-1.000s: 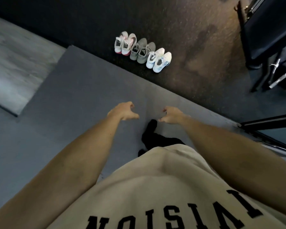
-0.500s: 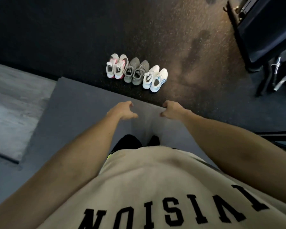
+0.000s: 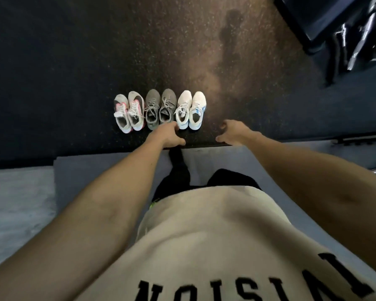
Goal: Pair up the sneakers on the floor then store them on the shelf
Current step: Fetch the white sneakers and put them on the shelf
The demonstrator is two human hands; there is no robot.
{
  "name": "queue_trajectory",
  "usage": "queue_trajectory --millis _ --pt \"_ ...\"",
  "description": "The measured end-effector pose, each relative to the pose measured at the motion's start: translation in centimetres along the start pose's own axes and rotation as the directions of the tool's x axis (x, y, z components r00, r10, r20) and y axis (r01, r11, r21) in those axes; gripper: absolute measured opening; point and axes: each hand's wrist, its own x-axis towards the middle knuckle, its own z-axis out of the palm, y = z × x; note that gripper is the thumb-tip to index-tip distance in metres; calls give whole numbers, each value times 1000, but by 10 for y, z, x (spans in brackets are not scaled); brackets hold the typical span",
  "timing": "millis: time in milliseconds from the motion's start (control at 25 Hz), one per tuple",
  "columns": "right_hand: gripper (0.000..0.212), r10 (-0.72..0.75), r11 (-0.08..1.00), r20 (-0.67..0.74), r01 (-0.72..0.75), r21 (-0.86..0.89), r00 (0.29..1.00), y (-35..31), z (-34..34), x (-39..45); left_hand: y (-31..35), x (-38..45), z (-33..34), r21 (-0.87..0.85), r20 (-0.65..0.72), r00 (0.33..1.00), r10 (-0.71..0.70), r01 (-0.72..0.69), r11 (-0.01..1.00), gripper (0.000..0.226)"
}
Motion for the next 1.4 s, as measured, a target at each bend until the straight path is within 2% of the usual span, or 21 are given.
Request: queue_trajectory --millis 120,320,520,680,800,1000,1120,1280,1400 --pt "53 54 997 8 -54 63 999 -17 -11 48 -8 56 -27 31 19 1000 15 -15 999 69" --pt "54 76 997 63 -77 15 995 -16 1 172 -28 179 -22 100 41 999 -9 4 995 65" --pt "57 26 998 20 -25 -55 999 7 56 323 -59 329 37 186 27 999 -23 18 982 58" --pt "62 -61 986 -14 58 -156 998 32 124 434 -92 434 111 235 58 998 25 -38 971 63" --pt "61 -87 974 -36 78 -212 996 51 171 496 -114 492 161 288 73 994 82 -100 952 58" --pt "59 -79 934 -11 70 -351 997 80 228 573 -142 562 220 441 92 987 130 -157 884 54" --pt "47 -74 944 -86 42 -329 994 83 245 602 -147 586 240 509 28 988 151 -144 849 42" --pt "26 -69 960 -191 14 -279 979 81 245 603 -147 586 238 512 -48 982 184 -134 848 28" --pt "24 -92 960 -178 40 -278 980 77 223 569 -135 557 215 506 -2 973 229 -197 840 22"
